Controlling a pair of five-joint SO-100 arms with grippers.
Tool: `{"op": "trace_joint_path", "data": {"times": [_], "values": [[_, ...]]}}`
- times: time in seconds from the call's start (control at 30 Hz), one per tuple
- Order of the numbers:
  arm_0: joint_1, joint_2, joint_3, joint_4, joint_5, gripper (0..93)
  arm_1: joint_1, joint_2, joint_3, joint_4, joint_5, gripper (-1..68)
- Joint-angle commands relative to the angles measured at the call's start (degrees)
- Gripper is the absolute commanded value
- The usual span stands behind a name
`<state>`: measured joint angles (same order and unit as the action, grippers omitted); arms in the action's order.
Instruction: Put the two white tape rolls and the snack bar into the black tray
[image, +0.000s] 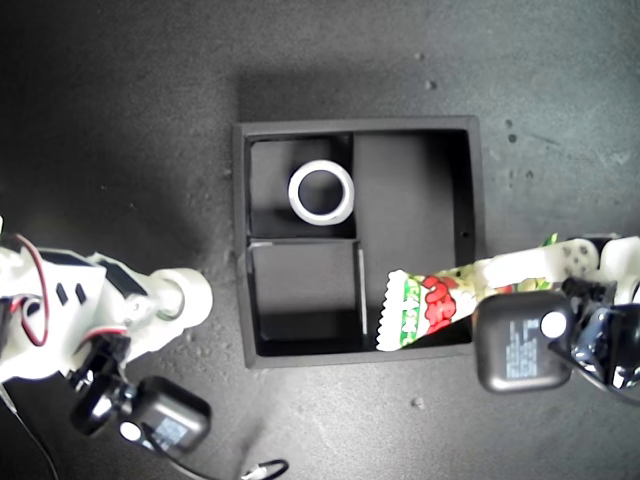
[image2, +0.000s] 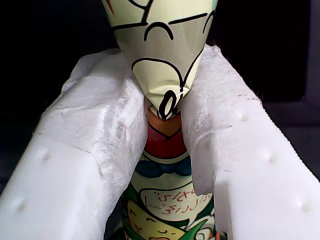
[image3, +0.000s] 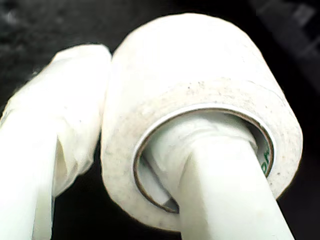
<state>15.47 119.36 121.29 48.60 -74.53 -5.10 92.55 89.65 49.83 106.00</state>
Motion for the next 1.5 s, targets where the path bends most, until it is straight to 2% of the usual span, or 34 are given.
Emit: {"op": "trace_joint_path", "data": {"times": [0.0,0.13,0.27,0.33,0.43,0.6,0.83,1.03,1.23,1.37,1.47], "values": [[-1.67,2.11,-8.70,2.02,4.39,0.0,1.85,2.11,3.43,-7.21,7.65,-0.6],[-3.08,-0.97,-15.21,5.10,7.38,0.0,3.25,1.93,3.25,-8.88,12.66,-0.7],[-3.16,-3.08,-17.05,4.92,8.96,0.0,5.36,1.32,-1.14,-4.22,13.62,-0.7],[-2.64,-3.96,-17.31,4.75,9.58,0.0,7.03,0.88,-4.92,-1.05,4.31,-0.7],[-2.11,-5.27,-16.96,2.11,10.20,0.0,9.14,0.88,-8.96,1.14,-20.21,-0.7],[-1.93,-10.28,-17.31,-4.31,10.72,0.0,8.88,0.09,-13.89,-1.67,-57.13,-0.6],[-3.08,-20.04,-22.94,-7.65,10.46,0.0,4.66,-1.14,-8.26,-8.00,-89.12,-0.5],[-3.43,-26.98,-23.73,-11.07,8.70,0.0,2.55,-1.14,-2.29,-12.30,-95.98,-0.4],[-3.08,-29.88,-25.93,-11.51,8.00,0.2,1.76,-1.14,-1.67,-12.30,-96.24,-0.4],[-0.79,-31.38,-30.85,-8.26,8.17,10.5,2.55,-1.14,-0.97,-11.43,-95.71,-0.4],[0.09,-32.52,-34.01,-4.75,8.09,12.9,3.25,-1.14,-0.18,-11.34,-95.71,-0.4]]}}
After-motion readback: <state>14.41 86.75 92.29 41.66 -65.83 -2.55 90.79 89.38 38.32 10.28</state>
